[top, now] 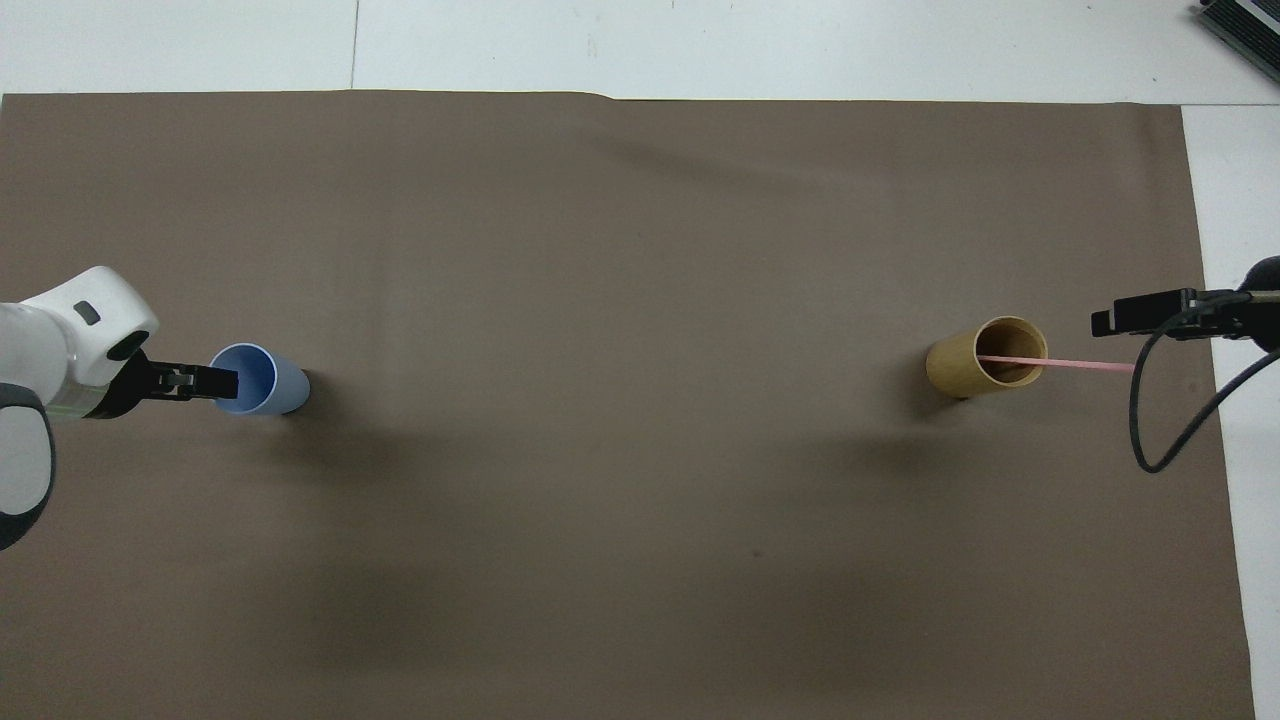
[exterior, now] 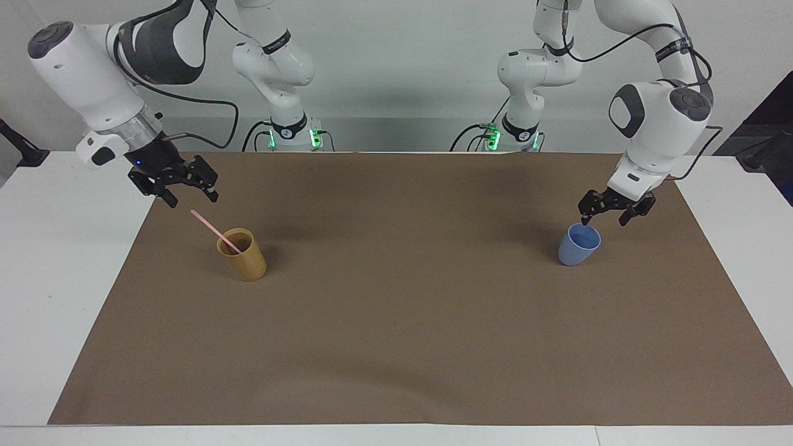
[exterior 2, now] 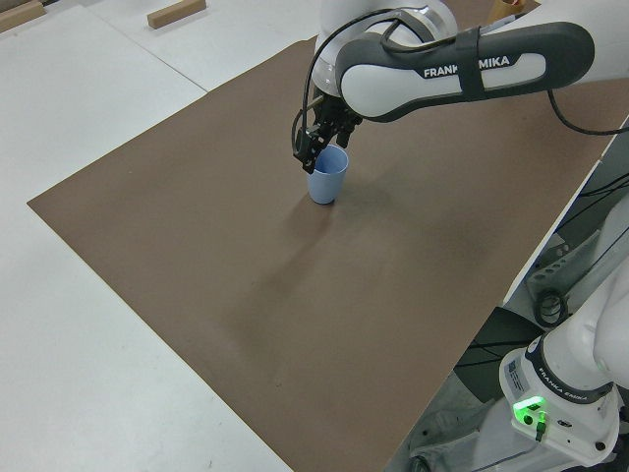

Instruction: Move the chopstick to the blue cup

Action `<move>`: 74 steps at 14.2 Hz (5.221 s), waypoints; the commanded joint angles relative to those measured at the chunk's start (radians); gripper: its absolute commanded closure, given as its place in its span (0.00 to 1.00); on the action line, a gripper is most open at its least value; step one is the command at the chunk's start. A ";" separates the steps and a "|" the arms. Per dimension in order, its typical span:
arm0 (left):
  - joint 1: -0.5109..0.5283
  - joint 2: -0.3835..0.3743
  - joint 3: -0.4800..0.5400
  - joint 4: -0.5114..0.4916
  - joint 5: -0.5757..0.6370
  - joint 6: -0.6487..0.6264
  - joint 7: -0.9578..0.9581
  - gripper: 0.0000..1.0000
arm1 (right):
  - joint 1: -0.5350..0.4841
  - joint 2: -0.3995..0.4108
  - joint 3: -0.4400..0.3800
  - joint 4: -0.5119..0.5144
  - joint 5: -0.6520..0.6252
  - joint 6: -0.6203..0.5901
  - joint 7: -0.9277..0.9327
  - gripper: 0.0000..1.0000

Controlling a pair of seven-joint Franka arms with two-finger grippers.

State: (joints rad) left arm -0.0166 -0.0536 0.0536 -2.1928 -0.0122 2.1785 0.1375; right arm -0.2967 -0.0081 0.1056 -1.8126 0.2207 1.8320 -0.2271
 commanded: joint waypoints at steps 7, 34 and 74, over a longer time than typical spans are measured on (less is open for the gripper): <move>0.010 0.029 -0.004 -0.050 0.021 0.104 0.030 0.53 | -0.019 -0.043 0.008 -0.056 0.034 0.027 -0.035 0.00; -0.588 0.124 -0.018 0.091 -0.037 0.032 -0.665 1.00 | -0.021 -0.049 0.005 -0.082 0.034 0.036 -0.021 0.00; -0.100 -0.044 -0.018 0.515 0.020 -0.588 -0.112 0.00 | -0.107 -0.073 0.002 -0.231 0.174 0.118 0.029 0.44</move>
State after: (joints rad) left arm -0.1161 -0.0900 0.0354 -1.6949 -0.0122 1.6321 0.0207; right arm -0.3859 -0.0663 0.0958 -2.0214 0.3622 1.9289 -0.2072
